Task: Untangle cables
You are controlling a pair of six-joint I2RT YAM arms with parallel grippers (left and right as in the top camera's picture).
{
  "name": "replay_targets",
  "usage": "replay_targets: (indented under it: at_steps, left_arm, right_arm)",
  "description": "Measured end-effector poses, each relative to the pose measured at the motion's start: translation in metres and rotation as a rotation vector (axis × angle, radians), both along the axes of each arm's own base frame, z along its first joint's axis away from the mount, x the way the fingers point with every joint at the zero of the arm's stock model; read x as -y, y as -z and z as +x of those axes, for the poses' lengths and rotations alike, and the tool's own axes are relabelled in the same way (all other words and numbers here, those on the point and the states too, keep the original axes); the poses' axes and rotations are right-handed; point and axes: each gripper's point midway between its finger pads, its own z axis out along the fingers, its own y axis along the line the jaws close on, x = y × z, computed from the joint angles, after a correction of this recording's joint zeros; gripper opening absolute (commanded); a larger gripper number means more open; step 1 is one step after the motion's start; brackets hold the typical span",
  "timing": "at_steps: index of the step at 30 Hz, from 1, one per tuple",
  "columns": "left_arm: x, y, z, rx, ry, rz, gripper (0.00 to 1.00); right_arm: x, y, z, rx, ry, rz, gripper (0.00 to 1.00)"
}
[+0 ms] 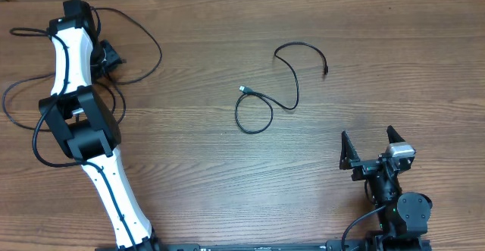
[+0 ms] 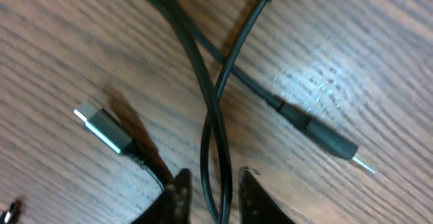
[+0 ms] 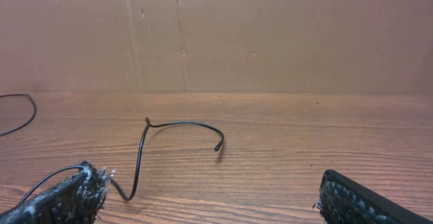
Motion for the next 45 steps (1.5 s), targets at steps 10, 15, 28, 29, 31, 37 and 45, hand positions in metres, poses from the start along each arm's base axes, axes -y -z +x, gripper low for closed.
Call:
replay_targets:
  at_steps: [10,15,28,29,31,37,45]
  left_arm:
    - [0.004,0.000,0.002,0.006,0.018,-0.019,0.22]
    - [0.005,0.001,-0.001,-0.005,0.019,-0.025,0.20]
    - [0.007,0.003,-0.007,-0.030,0.020,-0.034,0.27]
    - [0.007,0.004,-0.008,-0.035,0.020,-0.036,0.27]
    - [0.008,0.004,-0.010,-0.042,0.020,-0.038,0.31]
    - [0.010,0.005,-0.015,-0.063,0.019,-0.049,0.71]
    - [0.012,0.007,-0.020,-0.082,0.024,-0.058,0.45]
  right_arm:
    - [0.000,0.000,0.000,0.000,0.000,0.000,1.00]
    - [0.000,0.000,0.000,0.000,0.000,0.000,1.00]
    - [0.000,0.000,0.000,0.000,0.000,0.000,1.00]
    - [0.000,0.000,0.000,0.000,0.000,0.000,1.00]
    - [0.000,0.000,0.000,0.000,0.000,0.000,1.00]
    - [0.000,0.000,0.000,0.000,0.000,0.000,1.00]
    - [0.000,0.000,0.000,0.000,0.000,0.000,1.00]
